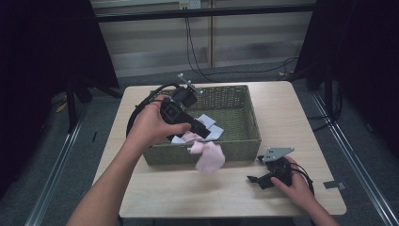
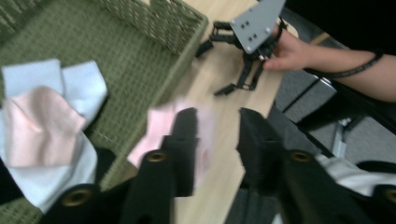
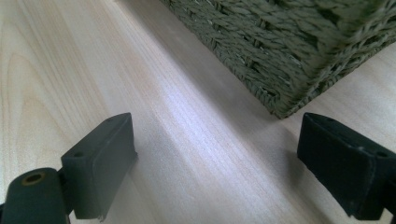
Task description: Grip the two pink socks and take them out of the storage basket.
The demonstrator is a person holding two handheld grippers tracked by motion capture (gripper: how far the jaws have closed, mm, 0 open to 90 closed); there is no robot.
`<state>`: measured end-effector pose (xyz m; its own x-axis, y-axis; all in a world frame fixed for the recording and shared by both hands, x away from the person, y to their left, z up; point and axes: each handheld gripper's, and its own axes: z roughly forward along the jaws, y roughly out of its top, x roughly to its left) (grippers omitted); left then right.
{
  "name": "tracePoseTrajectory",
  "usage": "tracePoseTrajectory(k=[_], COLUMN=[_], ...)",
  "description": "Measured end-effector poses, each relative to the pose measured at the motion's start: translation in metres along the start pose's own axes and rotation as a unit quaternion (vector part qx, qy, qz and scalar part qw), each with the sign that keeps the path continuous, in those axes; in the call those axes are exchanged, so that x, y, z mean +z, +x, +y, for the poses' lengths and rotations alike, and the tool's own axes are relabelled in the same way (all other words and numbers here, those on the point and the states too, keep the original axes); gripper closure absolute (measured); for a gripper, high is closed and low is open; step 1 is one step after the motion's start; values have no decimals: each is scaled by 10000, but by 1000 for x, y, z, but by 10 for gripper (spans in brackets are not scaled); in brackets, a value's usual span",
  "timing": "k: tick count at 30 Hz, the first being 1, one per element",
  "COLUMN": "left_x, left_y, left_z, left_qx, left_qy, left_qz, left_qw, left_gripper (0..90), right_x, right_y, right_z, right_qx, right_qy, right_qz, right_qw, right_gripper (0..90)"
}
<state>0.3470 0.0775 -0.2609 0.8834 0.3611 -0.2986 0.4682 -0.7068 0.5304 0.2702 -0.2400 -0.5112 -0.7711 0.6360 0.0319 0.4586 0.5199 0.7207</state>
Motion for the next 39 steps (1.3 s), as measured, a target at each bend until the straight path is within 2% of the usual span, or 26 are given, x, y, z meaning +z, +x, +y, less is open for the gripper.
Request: tracePoseTrajectory(k=[3, 7, 13, 15, 17, 24, 32, 34, 36, 39], left_x=[0, 4, 13, 15, 20, 30, 48, 52, 56, 62], left_y=[7, 19, 42, 45, 56, 74, 90, 95, 99, 107], left_z=[-1, -2, -6, -7, -10, -12, -12, -12, -13, -16], left_qx=[-35, -85, -186, -228, -347, -477, -451, -447, -492, -577], left_qy=[-178, -136, -87, -93, -135, -156, 28, 13, -34, 22], left_qz=[144, 327, 694, 717, 784, 950, 1117, 1169, 1132, 1162], left_qw=[9997, 9993, 9974, 9971, 9962, 9942, 9927, 9921, 9923, 9915], left_gripper=[538, 491, 462, 458, 453, 439, 418, 414, 412, 411], right_x=[0, 0, 0, 0, 0, 0, 0, 0, 0, 0], right_y=[0, 0, 0, 0, 0, 0, 0, 0, 0, 0], right_z=[0, 0, 0, 0, 0, 0, 0, 0, 0, 0], right_qx=[2, 2, -5, -6, 16, 15, 8, 16, 6, 15], right_qy=[1, 2, 1, -1, 11, 7, 4, 7, 4, 6], right_qz=[2, 2, 2, 1, 4, 7, 8, 8, 8, 8], right_qw=[10000, 10000, 10000, 10000, 10000, 10000, 10000, 10000, 10000, 10000], right_gripper=[106, 106, 106, 106, 106, 106, 106, 106, 106, 106])
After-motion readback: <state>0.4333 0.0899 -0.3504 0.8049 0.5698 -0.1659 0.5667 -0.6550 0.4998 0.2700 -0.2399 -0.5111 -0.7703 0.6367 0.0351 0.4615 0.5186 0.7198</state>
